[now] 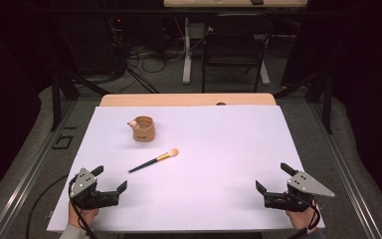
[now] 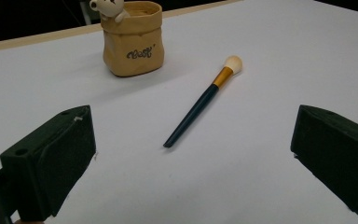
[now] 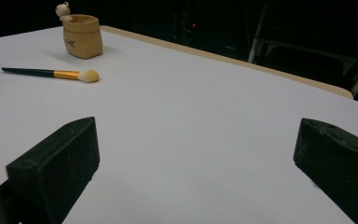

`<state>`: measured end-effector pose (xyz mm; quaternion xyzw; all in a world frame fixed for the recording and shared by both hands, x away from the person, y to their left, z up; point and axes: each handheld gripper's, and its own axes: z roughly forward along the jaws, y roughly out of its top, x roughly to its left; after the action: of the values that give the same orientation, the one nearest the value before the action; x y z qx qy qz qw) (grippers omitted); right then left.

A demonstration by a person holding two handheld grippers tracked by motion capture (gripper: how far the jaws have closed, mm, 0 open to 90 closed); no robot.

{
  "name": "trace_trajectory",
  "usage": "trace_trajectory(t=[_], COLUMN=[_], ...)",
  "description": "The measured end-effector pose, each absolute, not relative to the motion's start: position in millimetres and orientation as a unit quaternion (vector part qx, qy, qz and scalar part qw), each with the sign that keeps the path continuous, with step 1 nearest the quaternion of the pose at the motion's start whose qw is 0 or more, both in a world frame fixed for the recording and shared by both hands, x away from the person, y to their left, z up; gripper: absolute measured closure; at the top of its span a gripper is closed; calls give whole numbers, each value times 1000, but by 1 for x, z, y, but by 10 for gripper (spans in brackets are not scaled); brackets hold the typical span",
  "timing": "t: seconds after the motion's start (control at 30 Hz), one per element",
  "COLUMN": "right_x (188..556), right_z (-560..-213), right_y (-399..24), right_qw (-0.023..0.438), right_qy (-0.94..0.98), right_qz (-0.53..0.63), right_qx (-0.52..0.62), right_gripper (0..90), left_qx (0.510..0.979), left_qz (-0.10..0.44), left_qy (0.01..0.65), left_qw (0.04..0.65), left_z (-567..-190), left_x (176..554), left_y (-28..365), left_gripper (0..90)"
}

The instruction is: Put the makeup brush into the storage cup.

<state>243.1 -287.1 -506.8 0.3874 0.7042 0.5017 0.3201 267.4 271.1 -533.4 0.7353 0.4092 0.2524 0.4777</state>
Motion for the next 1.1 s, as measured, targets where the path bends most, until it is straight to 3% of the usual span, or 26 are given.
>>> trace_trajectory(t=[1.1], right_x=[246], right_z=[-509], right_y=[-285], right_qw=[316], right_qy=[711], right_qz=[496], right_qx=[386], right_gripper=[0], left_qx=[765], left_qz=[228], left_qy=[396], left_qw=[453], left_z=[-536], left_x=[290], left_y=[261], left_gripper=[0])
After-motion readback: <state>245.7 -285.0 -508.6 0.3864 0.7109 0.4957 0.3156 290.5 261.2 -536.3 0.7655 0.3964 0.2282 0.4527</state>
